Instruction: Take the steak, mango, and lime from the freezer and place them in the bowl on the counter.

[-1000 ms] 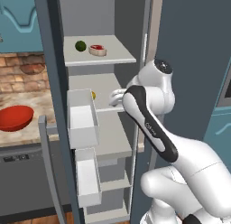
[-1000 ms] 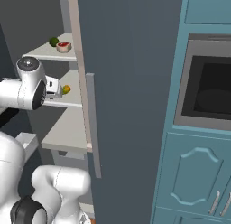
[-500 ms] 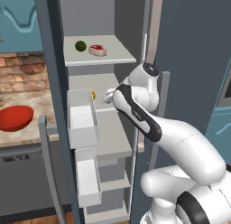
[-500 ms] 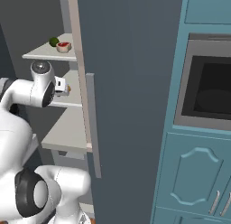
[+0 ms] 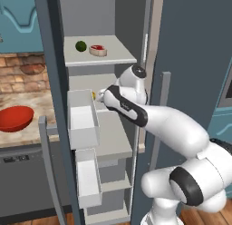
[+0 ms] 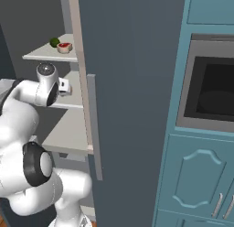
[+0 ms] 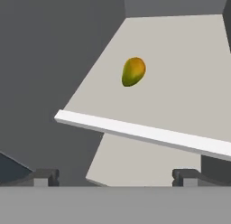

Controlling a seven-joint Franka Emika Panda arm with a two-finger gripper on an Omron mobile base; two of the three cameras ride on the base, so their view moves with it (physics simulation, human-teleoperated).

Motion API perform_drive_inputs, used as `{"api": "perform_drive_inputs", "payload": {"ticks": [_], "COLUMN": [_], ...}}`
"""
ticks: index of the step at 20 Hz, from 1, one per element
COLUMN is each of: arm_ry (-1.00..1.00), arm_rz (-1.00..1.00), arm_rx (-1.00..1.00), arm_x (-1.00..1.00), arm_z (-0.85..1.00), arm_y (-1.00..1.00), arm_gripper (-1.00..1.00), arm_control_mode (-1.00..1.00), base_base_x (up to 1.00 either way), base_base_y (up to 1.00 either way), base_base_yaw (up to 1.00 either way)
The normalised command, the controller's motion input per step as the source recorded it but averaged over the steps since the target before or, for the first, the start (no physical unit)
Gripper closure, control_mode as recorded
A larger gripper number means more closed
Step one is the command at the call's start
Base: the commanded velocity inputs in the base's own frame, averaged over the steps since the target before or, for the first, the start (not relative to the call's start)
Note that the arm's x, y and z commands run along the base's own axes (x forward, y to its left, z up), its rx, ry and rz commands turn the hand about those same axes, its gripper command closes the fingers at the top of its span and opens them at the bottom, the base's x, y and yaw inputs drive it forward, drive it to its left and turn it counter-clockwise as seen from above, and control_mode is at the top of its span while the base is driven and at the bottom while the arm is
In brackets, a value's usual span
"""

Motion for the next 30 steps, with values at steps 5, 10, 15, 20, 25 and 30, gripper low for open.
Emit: {"api": "perform_drive_inputs", "payload": {"ticks": [5,10,15,20,25,30], "arm_ry": [0.0,-0.01,0.0,0.0,0.0,0.0], "arm_rz": [0.0,0.0,0.0,0.0,-0.01,-0.01], "arm_rx": [0.0,0.0,0.0,0.0,-0.01,-0.02], "arm_x": [0.39,0.47,0.39,0.21,0.47,0.45], "arm_z": [-0.19,-0.2,-0.16,-0.13,-0.08,-0.2], "arm_y": [0.04,0.07,0.1,0.18,0.2,0.13], "arm_gripper": [-1.0,-1.0,-1.0,-1.0,-1.0,-1.0], "arm_control_mode": [-1.0,-1.0,-1.0,-1.0,-1.0,-1.0], "base_base_x": [0.0,0.0,0.0,0.0,0.0,0.0], "base_base_y": [0.0,0.0,0.0,0.0,0.0,0.0], "base_base_yaw": [0.0,0.0,0.0,0.0,0.0,0.0]}}
